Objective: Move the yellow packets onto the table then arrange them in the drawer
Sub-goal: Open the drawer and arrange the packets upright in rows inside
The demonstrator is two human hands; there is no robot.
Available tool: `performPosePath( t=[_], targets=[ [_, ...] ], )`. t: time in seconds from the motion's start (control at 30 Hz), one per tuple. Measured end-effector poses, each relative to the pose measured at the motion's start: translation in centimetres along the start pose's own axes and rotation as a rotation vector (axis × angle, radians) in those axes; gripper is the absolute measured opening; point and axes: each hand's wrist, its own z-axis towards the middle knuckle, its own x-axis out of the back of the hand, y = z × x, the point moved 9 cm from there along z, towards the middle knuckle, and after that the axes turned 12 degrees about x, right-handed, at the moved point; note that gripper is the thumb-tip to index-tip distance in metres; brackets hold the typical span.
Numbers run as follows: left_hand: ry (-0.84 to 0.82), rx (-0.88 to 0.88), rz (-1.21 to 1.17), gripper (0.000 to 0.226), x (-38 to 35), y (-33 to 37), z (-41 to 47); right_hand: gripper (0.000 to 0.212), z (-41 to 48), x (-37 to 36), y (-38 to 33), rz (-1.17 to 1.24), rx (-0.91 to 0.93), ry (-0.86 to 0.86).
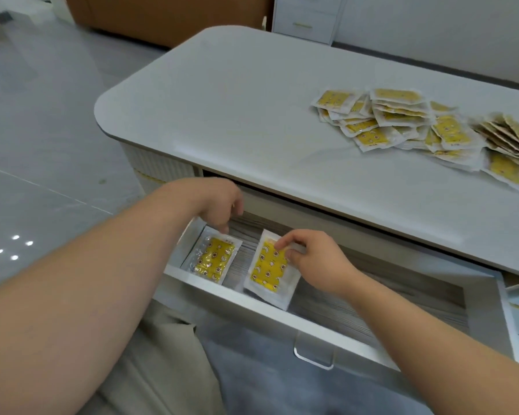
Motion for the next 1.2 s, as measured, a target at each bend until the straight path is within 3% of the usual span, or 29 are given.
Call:
performPosePath(
  t=[0.13, 0.27, 0.53, 0.73, 0.8, 0.9, 1.0, 1.1, 1.2],
  targets=[
    [0.078, 0.004, -0.035, 0.048, 1.5, -0.6, -0.7, 0.026, 3.5, -4.5, -0.5, 0.056, 0.004, -0.06],
    [0.021, 0.021, 0.025, 0.052, 0.1, -0.5, -1.1, 0.032, 5.8, -7.3, 0.1, 0.01, -0.027, -0.129],
    [-0.016, 0.022, 0.063, 0.056, -0.5, -0.8, -1.5, 0.036, 6.0, -9.2, 0.5, -0.464, 0.046, -0.269],
    [-0.015, 0.002, 0.076, 0.052, 0.7, 0.2, -2.3, 0.048, 4.8, -8.3, -0.8, -0.537, 0.093, -0.319],
    [-0.021, -0.024, 0.02, 0.043, 1.9, 0.7, -2.6, 0.048, 4.3, -6.1, -2.8, -0.49, 0.137, -0.221],
    [-0.04, -0.081, -0.23, 0.017, 4.1, 1.5, -3.4, 0.028, 2.6, -0.4, -6.7, -0.488, 0.261, 0.066],
    [0.112, -0.166, -0.472, 0.005, 7.3, 2.8, -4.2, 0.023, -0.2, 6.8, -8.9, -0.443, 0.384, 0.438],
    [0.364, -0.211, -0.605, 0.006, 9.9, 4.3, -3.8, 0.025, -0.8, 13.9, -6.5, -0.439, 0.297, 0.711],
    [0.571, -0.238, -0.593, 0.019, 10.8, 7.4, -1.8, 0.035, 0.9, 19.0, -2.1, -0.483, 0.112, 0.79]
  ],
)
